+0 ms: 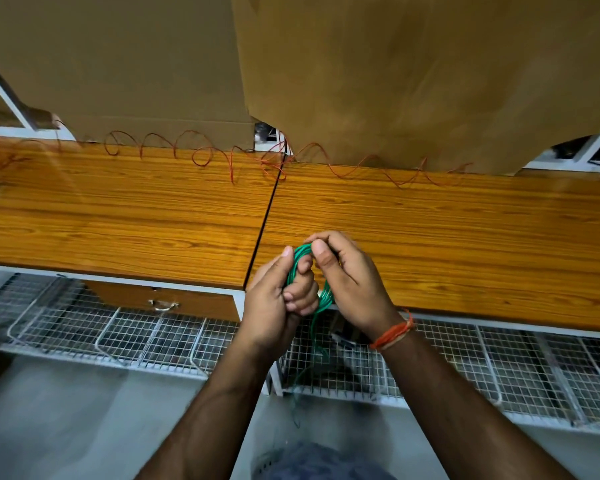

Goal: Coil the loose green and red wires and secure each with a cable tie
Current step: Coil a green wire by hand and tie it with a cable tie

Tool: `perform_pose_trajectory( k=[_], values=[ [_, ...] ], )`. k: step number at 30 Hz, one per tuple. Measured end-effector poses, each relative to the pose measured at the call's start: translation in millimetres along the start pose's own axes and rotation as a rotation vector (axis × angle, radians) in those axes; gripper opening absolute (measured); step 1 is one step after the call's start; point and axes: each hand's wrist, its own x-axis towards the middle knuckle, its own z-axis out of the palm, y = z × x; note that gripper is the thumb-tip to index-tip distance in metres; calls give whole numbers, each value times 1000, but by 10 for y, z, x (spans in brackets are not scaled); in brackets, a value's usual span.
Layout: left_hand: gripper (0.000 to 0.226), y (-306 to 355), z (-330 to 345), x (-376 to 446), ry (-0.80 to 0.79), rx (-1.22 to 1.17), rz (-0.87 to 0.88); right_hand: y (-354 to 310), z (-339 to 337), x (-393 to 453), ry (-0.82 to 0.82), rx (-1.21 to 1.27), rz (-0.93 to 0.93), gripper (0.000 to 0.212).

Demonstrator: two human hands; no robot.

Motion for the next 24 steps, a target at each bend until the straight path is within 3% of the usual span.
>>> perform_pose_trajectory(
  k=[4,8,14,20,24],
  values=[
    [37,-21,39,3,-31,-40,-25,1,30,-74,31,14,39,44],
    [38,-48,115,-20,-74,7,28,-22,30,-69,100,100,79,39],
    [23,-72,136,-59,-51,76,57,30,42,-104,62,182,86,38],
    [27,-70,82,-39,28,-98,-10,143,-10,-200,-4,144,91,41],
    [28,2,24,-14,126,-286,-34,224,-97,-288,-50,250,141,25]
  ],
)
